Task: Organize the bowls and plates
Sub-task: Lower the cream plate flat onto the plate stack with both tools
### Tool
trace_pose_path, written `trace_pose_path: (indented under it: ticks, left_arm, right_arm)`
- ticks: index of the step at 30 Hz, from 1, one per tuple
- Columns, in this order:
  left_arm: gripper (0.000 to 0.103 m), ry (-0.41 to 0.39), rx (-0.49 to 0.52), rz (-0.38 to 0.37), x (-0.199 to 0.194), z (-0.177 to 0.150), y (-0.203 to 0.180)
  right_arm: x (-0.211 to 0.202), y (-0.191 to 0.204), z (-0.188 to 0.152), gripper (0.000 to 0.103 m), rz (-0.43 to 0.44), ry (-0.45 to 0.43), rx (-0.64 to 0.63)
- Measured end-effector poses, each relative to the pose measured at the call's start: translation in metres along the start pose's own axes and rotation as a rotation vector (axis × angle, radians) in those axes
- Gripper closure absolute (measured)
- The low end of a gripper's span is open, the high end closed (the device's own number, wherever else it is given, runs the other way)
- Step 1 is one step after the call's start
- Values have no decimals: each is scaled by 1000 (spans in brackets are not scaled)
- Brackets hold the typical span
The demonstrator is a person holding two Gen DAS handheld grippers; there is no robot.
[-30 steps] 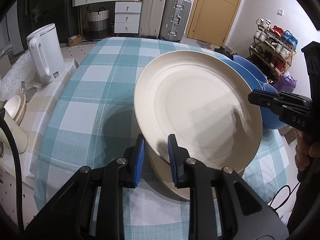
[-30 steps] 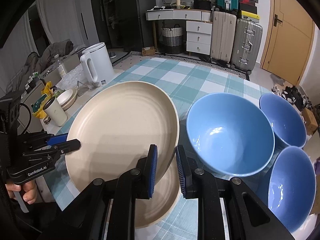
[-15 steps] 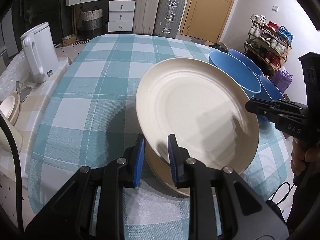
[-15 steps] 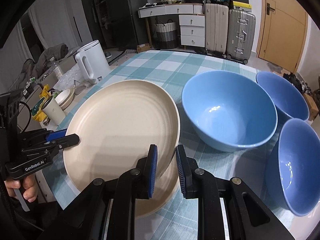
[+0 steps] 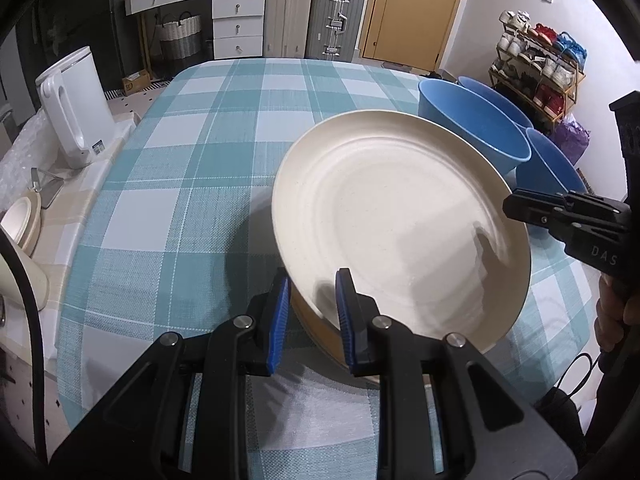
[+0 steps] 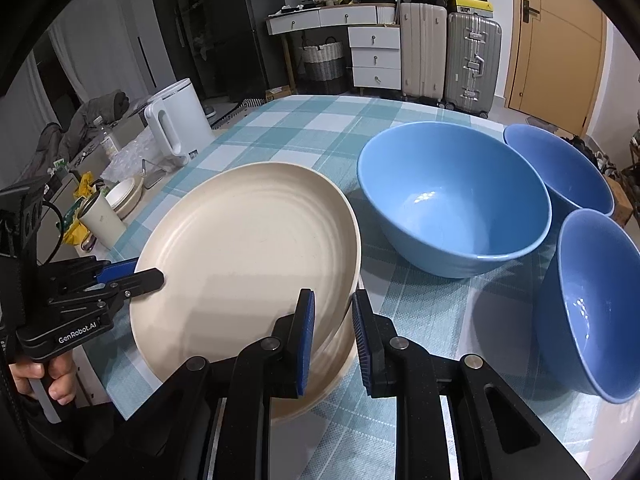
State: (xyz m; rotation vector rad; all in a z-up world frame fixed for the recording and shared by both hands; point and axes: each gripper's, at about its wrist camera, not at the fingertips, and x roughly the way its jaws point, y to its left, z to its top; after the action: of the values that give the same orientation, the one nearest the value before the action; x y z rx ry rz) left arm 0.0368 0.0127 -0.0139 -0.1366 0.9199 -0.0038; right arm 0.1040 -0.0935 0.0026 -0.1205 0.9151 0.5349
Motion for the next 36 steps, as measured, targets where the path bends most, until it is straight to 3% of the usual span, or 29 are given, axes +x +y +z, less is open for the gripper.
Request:
trace_pose_path:
  ticks: [25, 36]
  left_arm:
    - [83, 36, 102, 105, 15, -11, -18]
    - [74, 46, 164, 138, 17, -16, -30]
  right_arm:
    - [14, 0, -22, 82, -10, 12, 27]
    - [20, 8, -30, 82, -57, 11, -8]
